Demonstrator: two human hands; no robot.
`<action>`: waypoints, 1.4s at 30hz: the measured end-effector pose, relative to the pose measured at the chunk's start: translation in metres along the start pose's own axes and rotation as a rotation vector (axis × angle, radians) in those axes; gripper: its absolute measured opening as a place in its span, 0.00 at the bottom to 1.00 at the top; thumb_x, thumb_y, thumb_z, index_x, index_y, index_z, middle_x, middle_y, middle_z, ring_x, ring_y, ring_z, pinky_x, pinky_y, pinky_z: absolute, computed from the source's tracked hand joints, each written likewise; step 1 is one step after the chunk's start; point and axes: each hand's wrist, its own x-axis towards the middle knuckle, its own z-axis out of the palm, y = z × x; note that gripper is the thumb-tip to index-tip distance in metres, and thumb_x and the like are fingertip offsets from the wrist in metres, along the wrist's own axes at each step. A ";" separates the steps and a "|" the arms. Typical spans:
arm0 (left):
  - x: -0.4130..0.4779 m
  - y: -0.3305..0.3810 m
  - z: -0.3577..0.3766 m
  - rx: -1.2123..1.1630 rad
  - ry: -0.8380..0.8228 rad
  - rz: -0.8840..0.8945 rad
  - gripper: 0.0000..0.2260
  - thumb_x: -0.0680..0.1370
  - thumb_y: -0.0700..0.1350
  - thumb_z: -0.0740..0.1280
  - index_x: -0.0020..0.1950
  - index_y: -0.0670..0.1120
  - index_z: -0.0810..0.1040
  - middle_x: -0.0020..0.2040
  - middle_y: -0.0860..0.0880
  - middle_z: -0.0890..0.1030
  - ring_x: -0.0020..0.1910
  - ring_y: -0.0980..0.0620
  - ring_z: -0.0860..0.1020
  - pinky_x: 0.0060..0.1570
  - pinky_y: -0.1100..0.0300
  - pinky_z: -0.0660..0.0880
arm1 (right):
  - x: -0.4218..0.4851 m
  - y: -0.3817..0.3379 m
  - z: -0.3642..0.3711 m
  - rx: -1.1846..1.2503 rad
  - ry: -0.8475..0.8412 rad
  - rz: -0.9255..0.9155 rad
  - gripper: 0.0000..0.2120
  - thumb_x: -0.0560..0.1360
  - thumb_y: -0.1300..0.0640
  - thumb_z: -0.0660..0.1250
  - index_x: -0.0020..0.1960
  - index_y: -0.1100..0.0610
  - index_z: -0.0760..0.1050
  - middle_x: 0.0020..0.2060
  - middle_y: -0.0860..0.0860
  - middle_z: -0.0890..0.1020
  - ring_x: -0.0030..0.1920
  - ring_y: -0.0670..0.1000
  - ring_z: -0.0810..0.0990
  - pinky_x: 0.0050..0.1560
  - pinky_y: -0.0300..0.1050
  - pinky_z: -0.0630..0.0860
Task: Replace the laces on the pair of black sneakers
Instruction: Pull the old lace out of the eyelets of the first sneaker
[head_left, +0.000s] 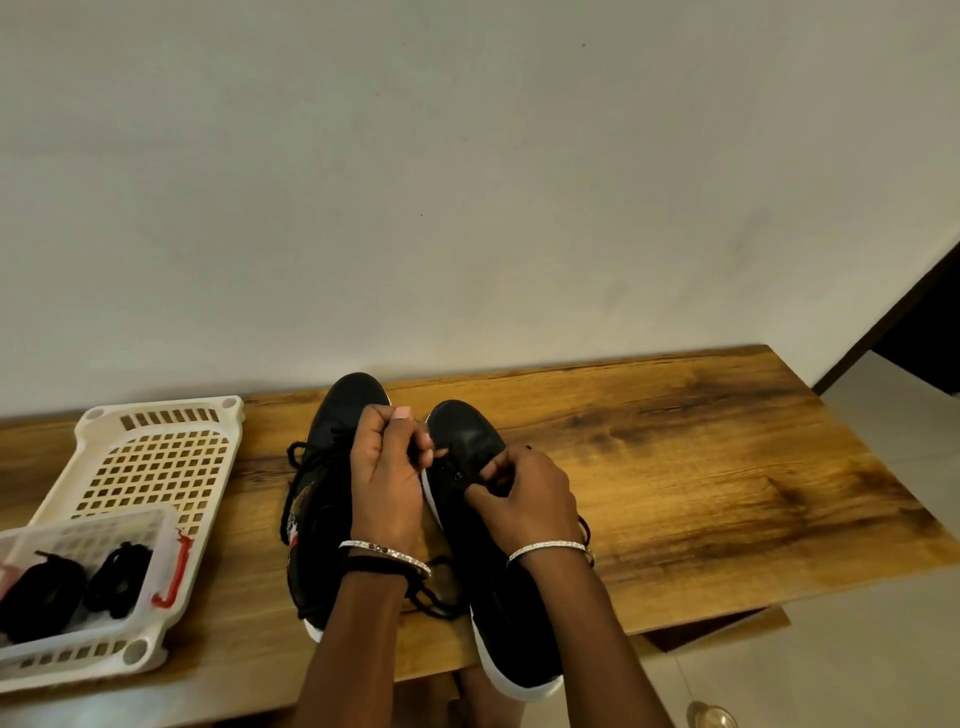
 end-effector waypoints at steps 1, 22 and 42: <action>0.000 0.000 -0.001 0.086 0.000 0.042 0.11 0.84 0.42 0.59 0.41 0.46 0.69 0.32 0.51 0.70 0.30 0.56 0.68 0.38 0.59 0.73 | -0.001 -0.001 0.002 -0.018 -0.002 -0.002 0.07 0.71 0.52 0.74 0.45 0.50 0.76 0.46 0.46 0.80 0.43 0.46 0.77 0.34 0.35 0.66; -0.008 -0.003 0.000 1.119 -0.219 0.141 0.12 0.84 0.48 0.58 0.48 0.44 0.76 0.53 0.46 0.72 0.44 0.52 0.73 0.40 0.65 0.65 | 0.001 0.004 0.004 0.021 0.147 0.050 0.07 0.72 0.55 0.73 0.43 0.50 0.74 0.41 0.45 0.79 0.41 0.46 0.76 0.33 0.33 0.65; -0.013 -0.012 0.005 1.320 -0.180 0.202 0.14 0.81 0.50 0.63 0.66 0.52 0.68 0.51 0.48 0.79 0.48 0.47 0.80 0.42 0.56 0.74 | 0.003 0.008 -0.002 0.122 0.122 0.115 0.07 0.69 0.54 0.76 0.41 0.50 0.78 0.38 0.44 0.81 0.36 0.40 0.76 0.33 0.34 0.68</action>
